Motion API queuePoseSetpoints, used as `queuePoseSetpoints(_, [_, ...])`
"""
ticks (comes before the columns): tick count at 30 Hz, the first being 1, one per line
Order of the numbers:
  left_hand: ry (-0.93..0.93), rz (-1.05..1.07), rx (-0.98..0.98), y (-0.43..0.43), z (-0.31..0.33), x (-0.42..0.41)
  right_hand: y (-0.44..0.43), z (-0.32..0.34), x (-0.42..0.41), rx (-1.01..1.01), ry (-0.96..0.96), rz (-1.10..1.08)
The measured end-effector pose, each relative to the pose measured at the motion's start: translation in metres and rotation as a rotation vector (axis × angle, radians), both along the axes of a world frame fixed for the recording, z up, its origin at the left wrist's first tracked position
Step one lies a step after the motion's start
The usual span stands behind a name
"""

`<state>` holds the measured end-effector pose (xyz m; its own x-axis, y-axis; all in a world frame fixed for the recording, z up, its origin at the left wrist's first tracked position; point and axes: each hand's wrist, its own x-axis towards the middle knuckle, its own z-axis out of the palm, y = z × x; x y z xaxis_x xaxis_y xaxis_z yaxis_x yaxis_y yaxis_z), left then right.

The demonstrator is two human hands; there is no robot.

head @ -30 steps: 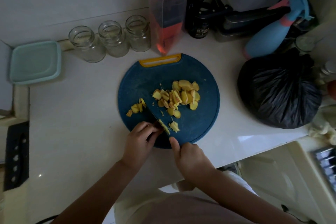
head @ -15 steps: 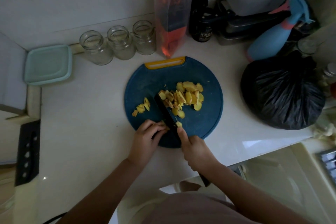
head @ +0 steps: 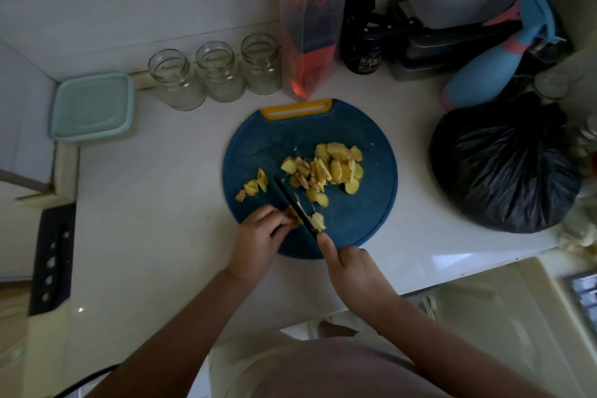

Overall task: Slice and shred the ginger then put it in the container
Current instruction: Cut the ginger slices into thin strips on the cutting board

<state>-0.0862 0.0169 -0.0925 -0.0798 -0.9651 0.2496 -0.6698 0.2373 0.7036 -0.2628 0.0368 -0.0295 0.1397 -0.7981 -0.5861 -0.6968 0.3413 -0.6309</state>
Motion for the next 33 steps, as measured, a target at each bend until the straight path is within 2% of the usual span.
queuePoseSetpoints(14, [0.013, 0.043, 0.034, 0.002, -0.004, -0.001, 0.005, -0.007, -0.001, -0.004, 0.023, -0.017])
queuePoseSetpoints(33, [0.017, -0.019, 0.020, -0.001, -0.001, 0.002, 0.011, -0.001, -0.004, -0.032, 0.022, 0.019])
